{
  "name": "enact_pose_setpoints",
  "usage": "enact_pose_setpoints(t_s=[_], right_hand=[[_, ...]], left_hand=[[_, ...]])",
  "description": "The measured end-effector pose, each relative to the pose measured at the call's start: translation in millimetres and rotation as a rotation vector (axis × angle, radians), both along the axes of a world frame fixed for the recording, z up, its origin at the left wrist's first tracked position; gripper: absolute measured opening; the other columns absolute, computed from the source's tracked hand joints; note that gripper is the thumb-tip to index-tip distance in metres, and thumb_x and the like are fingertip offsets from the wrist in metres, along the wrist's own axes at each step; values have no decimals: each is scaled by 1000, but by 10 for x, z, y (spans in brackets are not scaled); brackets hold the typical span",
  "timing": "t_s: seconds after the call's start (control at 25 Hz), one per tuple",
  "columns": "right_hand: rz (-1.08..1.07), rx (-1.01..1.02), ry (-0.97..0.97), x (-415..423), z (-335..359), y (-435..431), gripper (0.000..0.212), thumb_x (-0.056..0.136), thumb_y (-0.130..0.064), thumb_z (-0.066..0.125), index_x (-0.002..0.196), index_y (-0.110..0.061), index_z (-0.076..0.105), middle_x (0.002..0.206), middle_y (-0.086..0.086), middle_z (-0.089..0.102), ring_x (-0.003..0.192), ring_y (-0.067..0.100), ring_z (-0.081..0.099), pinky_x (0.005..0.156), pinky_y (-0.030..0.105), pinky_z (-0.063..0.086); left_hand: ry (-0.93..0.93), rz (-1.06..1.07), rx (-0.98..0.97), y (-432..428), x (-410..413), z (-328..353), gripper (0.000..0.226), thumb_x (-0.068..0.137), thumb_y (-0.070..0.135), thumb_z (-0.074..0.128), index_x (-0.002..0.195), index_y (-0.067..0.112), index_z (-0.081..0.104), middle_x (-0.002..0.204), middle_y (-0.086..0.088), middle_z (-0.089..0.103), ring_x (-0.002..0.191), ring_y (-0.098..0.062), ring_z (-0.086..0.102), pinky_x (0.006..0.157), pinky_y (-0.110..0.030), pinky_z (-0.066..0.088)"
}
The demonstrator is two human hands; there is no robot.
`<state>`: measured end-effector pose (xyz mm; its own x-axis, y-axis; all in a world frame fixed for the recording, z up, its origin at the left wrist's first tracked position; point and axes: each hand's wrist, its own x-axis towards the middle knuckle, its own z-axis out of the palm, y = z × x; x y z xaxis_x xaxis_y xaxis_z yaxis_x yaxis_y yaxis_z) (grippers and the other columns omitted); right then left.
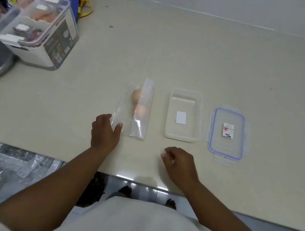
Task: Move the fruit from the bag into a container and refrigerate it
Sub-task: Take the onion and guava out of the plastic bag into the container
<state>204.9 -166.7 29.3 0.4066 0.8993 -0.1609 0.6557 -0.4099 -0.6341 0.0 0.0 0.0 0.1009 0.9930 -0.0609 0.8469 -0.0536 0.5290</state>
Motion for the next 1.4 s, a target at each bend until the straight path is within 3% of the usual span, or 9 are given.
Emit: enact_pose_setpoints(t_s=[0.2,0.4,0.56,0.68,0.76,0.84,0.96,1.2,1.4], right_hand=[[-142,-274,438,-299,38,886,42,88,-45,58,74,-6,65,76,12,76,67,23,68,81,39,57],[-225,-296,450,-238,-67,974,32,92,-32,57,84,-2,63,79,15,76,61,25,72,67,37,58],[-230,-341,569,-218,-117,563,28,94,-29,56,85,-4,63,74,9,74,54,17,69,52,29,52],[-282,-382,730,-157,-115,193,26,93,-28,58,84,-5,67,75,13,73,58,21,67,56,32,51],[-182,-447,654,-115,-83,31,31,92,-33,58,78,-7,67,72,9,71,58,20,64,58,32,49],[20,-498,293,-48,-68,-46,36,90,-43,57,71,-13,63,69,-1,69,63,14,62,63,27,48],[-14,-307,94,-17,88,-41,24,85,-48,62,78,-26,64,71,-12,65,70,3,58,63,19,41],[-173,-1,654,-172,518,337,17,85,-39,67,85,-23,72,79,-3,75,65,10,70,60,25,54],[-267,-25,719,-214,584,486,19,84,-26,70,87,-7,72,75,9,74,64,14,70,58,28,55]], left_hand=[[-197,215,-325,326,123,94,38,91,26,57,124,6,59,122,-12,64,117,-29,56,99,-31,39],[-490,312,-475,200,115,83,9,86,22,65,89,17,71,101,-6,70,88,-21,61,83,-32,49],[-644,341,-615,101,81,155,13,87,23,62,79,15,68,81,-7,66,71,-23,61,67,-33,53],[-668,275,-679,7,89,212,20,90,16,59,73,12,68,70,-7,66,62,-21,61,57,-28,52],[-665,209,-702,-66,94,249,23,91,14,60,70,11,67,62,-4,65,53,-15,61,49,-23,50],[-673,160,-692,-115,105,315,25,92,17,61,68,11,66,56,1,63,47,-11,57,46,-21,47],[-689,128,-631,-130,162,473,22,90,21,63,70,13,67,52,9,63,45,-4,55,49,-18,47],[-695,-32,-604,-301,457,748,8,80,17,72,76,11,69,61,-3,65,51,-11,56,51,-23,46],[-708,-96,-653,-480,558,744,16,74,11,77,69,11,61,56,-3,60,47,-13,54,48,-22,46]])
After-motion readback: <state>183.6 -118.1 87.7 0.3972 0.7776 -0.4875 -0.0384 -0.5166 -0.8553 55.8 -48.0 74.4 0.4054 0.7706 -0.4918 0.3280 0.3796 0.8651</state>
